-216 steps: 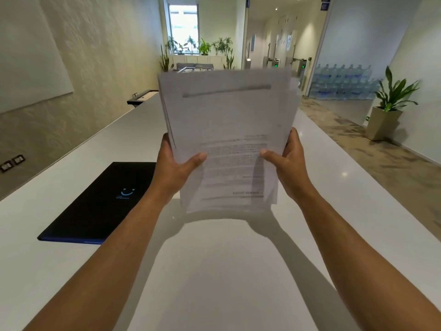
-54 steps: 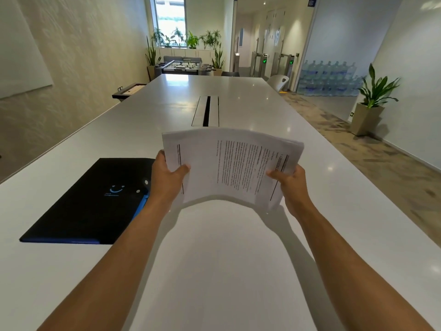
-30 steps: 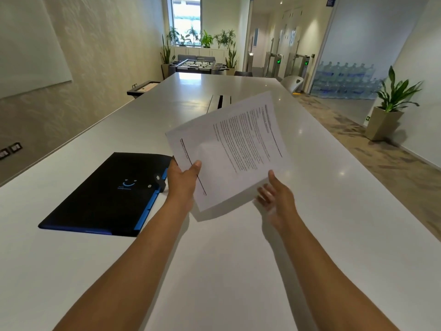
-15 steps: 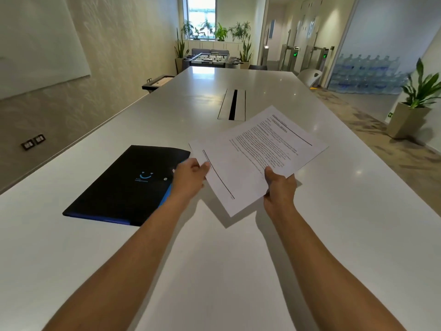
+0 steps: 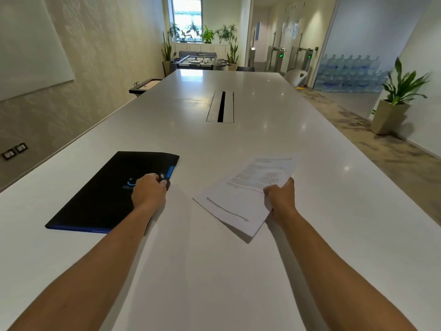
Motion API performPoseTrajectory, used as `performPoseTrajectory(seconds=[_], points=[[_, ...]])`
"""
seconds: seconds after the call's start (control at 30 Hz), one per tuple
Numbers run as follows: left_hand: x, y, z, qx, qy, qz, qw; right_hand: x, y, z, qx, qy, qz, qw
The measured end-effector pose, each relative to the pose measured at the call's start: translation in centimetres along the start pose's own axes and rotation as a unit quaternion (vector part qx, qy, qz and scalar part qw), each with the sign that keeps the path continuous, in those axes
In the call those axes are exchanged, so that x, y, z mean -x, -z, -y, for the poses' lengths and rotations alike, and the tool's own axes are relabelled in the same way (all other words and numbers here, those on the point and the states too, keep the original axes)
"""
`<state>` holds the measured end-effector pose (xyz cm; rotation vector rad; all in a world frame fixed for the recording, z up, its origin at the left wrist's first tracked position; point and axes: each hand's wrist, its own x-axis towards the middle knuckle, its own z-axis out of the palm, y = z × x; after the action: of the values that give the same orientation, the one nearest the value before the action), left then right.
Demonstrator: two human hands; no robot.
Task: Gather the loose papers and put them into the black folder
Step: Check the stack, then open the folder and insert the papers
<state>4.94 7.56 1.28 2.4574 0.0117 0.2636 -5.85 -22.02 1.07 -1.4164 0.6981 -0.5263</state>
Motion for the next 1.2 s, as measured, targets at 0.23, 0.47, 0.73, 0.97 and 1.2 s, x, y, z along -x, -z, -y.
performPoseTrajectory(seconds=[0.23, 0.47, 0.73, 0.97, 1.2], points=[[-0.1, -0.6, -0.5, -0.005, -0.023, -0.009, 1.000, -0.4, 1.7, -0.8, 0.115, 0.009, 0.004, 0.993], [0.9, -1.2, -2.7, -0.024, -0.105, -0.025, 0.994, -0.7, 3.1, 0.9, -0.114, 0.001, 0.019, 0.993], [5.7, -4.3, -8.4, -0.023, -0.229, 0.039, 0.972, -1.2, 5.2, 3.2, -0.252, 0.016, 0.001, 0.968], [8.1, -8.0, -11.2, -0.112, -0.285, 0.155, 0.939, -0.5, 6.2, 3.4, -0.272, 0.018, -0.016, 0.962], [6.9, -8.7, -10.4, -0.160, -0.237, 0.292, 0.913, 0.5, 3.6, 3.4, -0.328, 0.017, 0.043, 0.944]])
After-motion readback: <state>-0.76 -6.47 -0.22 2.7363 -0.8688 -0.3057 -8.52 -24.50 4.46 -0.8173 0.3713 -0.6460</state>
